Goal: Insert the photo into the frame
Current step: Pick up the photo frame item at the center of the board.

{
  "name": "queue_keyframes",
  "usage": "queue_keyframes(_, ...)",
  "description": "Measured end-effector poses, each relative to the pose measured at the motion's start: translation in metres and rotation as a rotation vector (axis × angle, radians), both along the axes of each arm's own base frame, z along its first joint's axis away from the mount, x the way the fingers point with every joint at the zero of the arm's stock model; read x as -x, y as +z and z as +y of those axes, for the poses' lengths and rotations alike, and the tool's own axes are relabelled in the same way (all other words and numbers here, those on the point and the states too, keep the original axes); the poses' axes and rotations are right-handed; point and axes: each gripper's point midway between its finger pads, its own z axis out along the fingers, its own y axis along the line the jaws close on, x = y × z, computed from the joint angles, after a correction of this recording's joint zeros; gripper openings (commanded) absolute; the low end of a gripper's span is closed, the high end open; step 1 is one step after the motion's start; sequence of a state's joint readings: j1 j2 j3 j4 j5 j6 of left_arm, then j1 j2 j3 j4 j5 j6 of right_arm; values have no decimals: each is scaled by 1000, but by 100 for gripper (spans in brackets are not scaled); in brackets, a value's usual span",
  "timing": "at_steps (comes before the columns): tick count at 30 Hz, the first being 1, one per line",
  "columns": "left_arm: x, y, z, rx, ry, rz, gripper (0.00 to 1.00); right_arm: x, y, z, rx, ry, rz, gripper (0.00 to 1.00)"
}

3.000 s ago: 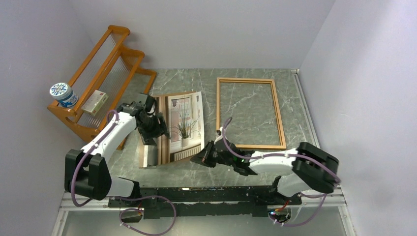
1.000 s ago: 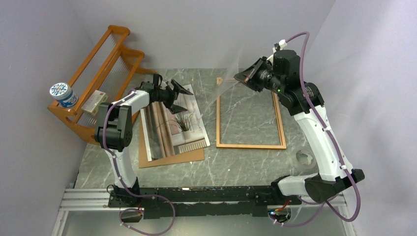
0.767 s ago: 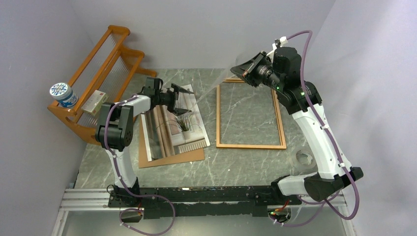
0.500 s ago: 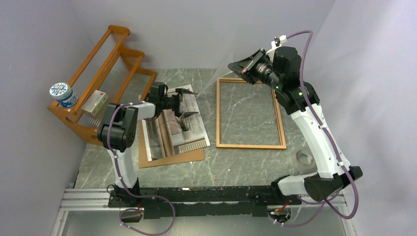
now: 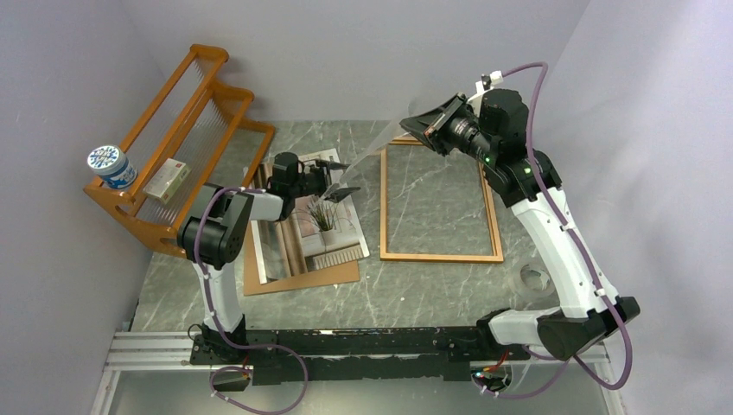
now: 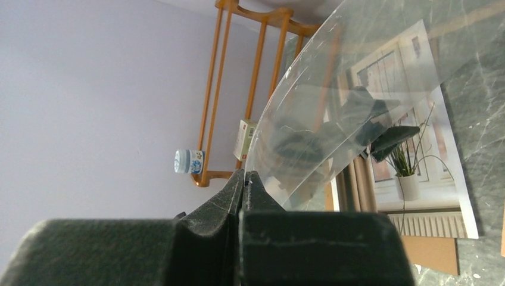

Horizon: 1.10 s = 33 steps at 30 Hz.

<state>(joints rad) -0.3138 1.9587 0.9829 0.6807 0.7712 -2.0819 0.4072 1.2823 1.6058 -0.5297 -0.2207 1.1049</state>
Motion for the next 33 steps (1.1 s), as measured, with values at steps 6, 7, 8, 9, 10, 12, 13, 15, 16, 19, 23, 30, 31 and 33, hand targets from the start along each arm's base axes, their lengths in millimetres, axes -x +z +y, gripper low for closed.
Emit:
queue_keyframes(6,-6,3,8,-6,68,-17,8,9,8,-5,-11,-5,-19,0)
queue_keyframes(7,-7,6,8,-9,77,-16,4,10,8,-6,-12,-7,-20,4)
queue_keyframes(8,-7,9,9,-10,85,-16,3,11,9,-8,-14,-9,-23,14)
queue_keyframes(9,-8,13,11,-13,97,-18,3,12,10,-9,-17,-11,-23,29)
queue_keyframes(10,-9,17,13,-15,109,-25,3,14,11,-10,-20,-12,-24,44)
queue_keyframes(12,-12,21,17,-19,131,-29,3,19,13,-13,-29,-22,-29,75)
queue_keyframes(13,-14,21,18,-20,141,-30,3,21,8,-16,-16,-31,-31,83)
queue_keyframes(15,-18,22,20,-26,152,-24,2,28,10,-23,-23,-55,-36,92)
queue_keyframes(16,-20,22,21,-30,155,-15,3,31,8,-28,-20,-73,-34,94)
queue_keyframes(19,-29,36,23,-55,162,-21,3,40,-1,-45,-12,-150,-21,97)
queue_keyframes(23,-42,84,34,-81,180,-141,2,55,-15,-75,-10,-284,8,97)
queue_keyframes(30,-69,152,76,-137,250,-353,3,74,-37,-117,19,-464,38,95)
queue_keyframes(31,-72,156,80,-152,255,-373,3,75,-38,-122,29,-484,38,94)
queue_keyframes(33,-75,165,87,-190,256,-414,3,76,-42,-128,54,-511,36,92)
